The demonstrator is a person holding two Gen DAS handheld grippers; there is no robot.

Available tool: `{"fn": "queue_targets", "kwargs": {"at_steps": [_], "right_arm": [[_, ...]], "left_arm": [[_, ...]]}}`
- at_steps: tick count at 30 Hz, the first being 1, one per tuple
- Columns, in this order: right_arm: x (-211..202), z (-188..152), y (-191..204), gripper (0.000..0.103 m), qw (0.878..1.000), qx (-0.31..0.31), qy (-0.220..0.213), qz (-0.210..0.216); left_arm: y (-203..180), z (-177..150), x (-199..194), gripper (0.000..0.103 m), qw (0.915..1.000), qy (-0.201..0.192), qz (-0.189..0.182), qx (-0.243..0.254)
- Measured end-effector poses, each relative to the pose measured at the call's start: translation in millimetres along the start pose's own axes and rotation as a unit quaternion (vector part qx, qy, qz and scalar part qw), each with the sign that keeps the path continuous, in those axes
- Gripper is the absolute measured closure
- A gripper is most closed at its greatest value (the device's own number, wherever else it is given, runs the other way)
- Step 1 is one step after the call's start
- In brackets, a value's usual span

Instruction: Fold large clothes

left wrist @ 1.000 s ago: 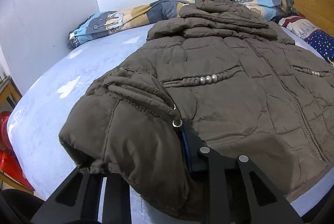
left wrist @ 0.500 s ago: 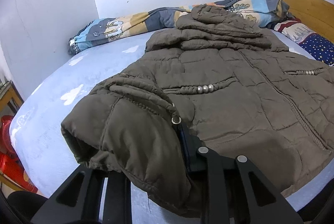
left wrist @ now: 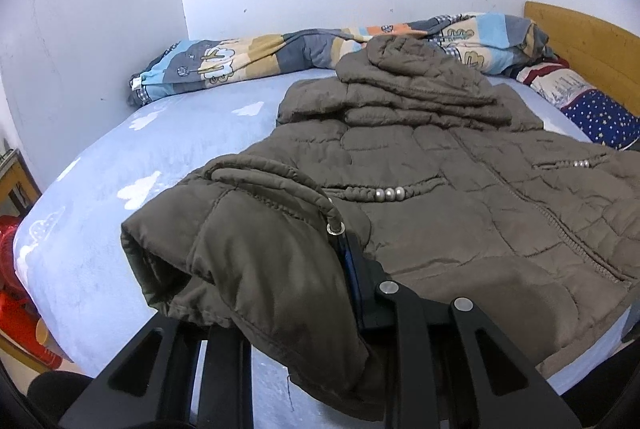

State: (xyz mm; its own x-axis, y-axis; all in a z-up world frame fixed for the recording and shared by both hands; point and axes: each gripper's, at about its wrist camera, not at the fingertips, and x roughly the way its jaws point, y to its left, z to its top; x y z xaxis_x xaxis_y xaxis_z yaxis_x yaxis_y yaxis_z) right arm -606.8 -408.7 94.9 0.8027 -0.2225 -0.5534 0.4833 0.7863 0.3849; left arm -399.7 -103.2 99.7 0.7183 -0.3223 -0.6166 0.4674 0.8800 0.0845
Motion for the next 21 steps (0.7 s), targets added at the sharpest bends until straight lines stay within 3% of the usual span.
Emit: {"fn": "queue_targets", "kwargs": {"at_steps": [21], "right_arm": [[-31.4,19.1,10.1,0.084,0.999,-0.026,-0.015,0.021]], "left_arm": [[9.3,23.1,-24.3,0.079,0.9995,-0.027,-0.018,-0.004]]}}
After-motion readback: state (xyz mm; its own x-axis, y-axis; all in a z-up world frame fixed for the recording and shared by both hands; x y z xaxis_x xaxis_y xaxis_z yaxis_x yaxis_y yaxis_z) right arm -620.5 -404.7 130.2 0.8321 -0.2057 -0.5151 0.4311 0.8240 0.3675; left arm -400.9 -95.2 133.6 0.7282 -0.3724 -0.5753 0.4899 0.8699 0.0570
